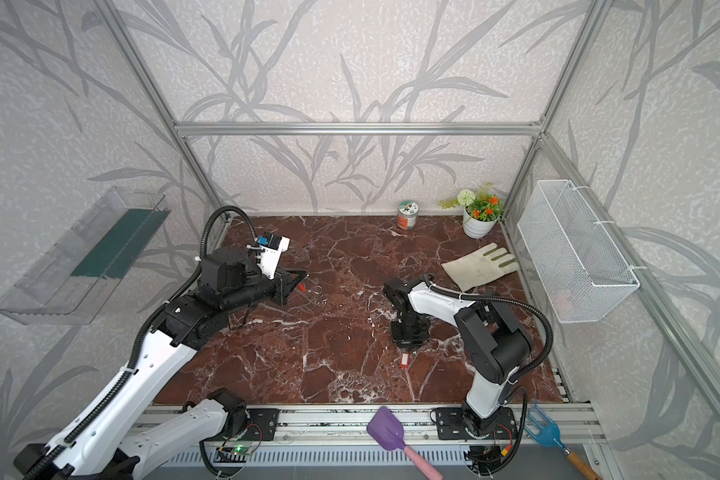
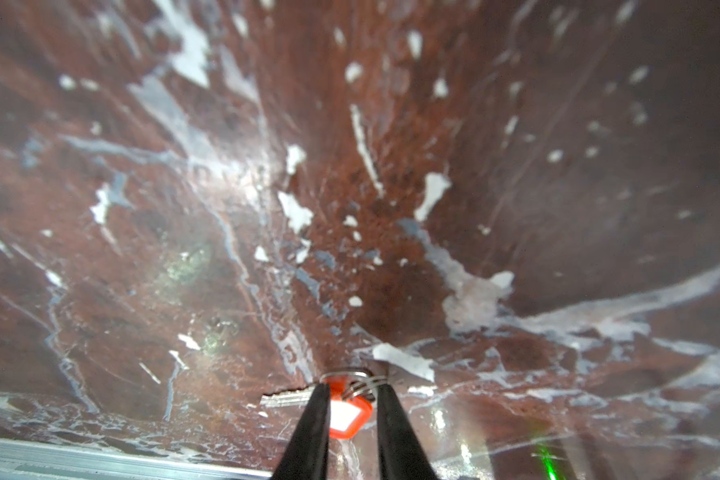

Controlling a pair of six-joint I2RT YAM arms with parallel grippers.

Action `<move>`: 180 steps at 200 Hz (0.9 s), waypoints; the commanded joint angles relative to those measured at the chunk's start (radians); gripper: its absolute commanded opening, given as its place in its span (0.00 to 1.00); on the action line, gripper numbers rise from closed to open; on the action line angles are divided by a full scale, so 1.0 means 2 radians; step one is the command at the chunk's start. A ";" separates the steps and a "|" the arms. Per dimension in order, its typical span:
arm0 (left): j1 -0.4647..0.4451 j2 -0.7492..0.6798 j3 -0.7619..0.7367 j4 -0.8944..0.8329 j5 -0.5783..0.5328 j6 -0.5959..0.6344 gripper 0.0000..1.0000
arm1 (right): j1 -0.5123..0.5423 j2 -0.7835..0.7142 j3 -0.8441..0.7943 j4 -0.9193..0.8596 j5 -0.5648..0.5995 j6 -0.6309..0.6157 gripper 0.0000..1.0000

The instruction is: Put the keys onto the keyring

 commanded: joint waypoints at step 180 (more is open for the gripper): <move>0.000 -0.005 -0.003 0.010 -0.002 0.008 0.00 | -0.002 -0.004 0.033 0.027 -0.034 -0.036 0.27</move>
